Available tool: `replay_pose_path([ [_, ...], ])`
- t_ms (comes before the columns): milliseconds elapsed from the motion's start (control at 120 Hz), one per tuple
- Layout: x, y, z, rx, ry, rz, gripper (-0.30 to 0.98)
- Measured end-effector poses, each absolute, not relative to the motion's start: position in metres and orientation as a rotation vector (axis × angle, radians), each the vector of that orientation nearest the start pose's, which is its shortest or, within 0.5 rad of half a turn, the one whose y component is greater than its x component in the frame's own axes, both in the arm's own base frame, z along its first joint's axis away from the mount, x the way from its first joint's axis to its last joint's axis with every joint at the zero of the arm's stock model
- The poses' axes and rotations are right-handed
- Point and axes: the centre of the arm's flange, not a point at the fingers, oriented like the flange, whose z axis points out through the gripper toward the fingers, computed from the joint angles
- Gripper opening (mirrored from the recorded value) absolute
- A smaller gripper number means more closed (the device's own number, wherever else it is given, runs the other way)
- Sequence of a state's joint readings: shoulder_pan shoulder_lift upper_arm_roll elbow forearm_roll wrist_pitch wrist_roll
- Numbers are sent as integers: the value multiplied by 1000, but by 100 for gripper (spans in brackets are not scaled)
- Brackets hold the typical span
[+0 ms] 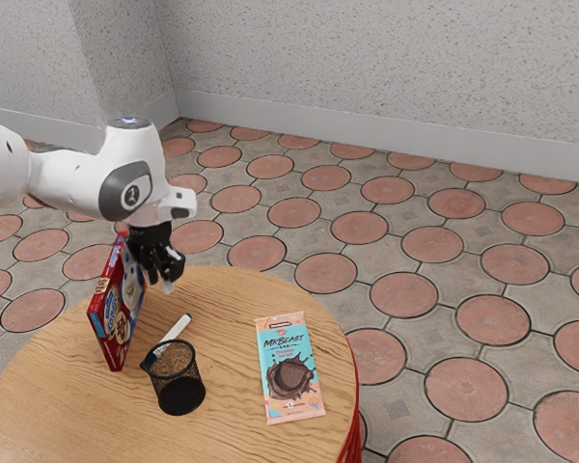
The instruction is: Put the marker into the pen holder.
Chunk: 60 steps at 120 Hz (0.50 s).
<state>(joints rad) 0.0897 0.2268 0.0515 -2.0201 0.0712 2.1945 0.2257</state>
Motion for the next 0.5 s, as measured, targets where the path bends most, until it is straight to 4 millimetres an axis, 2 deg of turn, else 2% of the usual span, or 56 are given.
replay_pose_path([
  [100, 585, 81, 313, -3116, 104, 87, 19],
  [308, 601, 82, 296, -3135, -22, 39, 17],
  [500, 578, 65, 281, -3122, -20, 75, 16],
])
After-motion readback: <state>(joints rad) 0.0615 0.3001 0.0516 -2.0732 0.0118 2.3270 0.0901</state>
